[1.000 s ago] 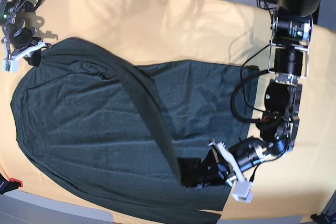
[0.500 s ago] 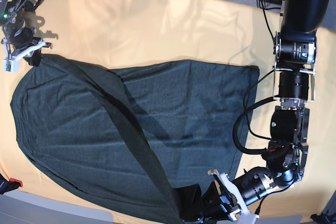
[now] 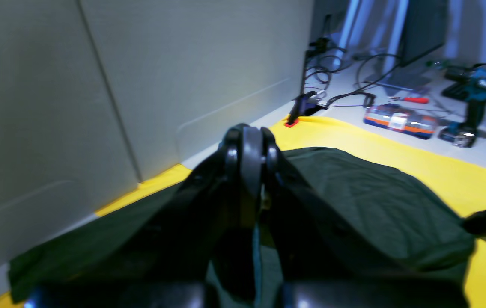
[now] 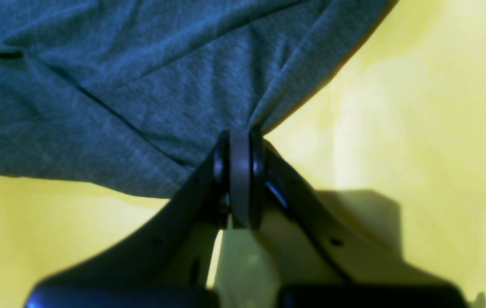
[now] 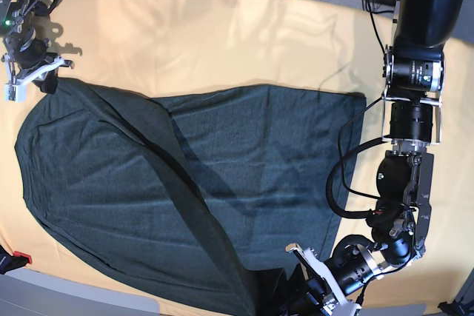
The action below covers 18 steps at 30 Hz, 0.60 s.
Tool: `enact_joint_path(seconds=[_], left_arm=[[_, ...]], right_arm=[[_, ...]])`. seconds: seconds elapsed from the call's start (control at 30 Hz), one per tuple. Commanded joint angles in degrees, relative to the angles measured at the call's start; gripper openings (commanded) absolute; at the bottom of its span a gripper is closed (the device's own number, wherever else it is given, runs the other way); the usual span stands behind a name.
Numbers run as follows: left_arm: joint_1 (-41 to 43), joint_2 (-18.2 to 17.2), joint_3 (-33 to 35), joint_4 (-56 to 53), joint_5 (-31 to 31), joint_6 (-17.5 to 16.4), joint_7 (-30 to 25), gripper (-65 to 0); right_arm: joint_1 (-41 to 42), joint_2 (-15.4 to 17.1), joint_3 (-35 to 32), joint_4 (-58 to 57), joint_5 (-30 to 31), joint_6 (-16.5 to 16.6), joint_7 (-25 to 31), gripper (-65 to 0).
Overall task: Fold the T-shirt properly
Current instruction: 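Drag the held sleeve with the left gripper across the shirt body toward the hem, then lower the sleeve onto the shirt and release with the left gripper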
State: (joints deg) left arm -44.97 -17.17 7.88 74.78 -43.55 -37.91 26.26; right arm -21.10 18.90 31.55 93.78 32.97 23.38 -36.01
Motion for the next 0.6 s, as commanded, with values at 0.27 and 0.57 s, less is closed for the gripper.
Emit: enact_joint_path(seconds=[0.27,0.57], left_arm=[[-3.6,0.2,-0.4,-0.9,4.6,10.3,-4.0,-65.0],[-3.6,2.8,-0.4,-20.9,9.4,10.5,-15.1,-65.0]], right_arm=[[0.0,0.9,0.3,0.7,-0.5,-0.2,0.0,-65.0],[0.0,0.9,0.3,0.7,-0.5,-0.2,0.0,-65.0]])
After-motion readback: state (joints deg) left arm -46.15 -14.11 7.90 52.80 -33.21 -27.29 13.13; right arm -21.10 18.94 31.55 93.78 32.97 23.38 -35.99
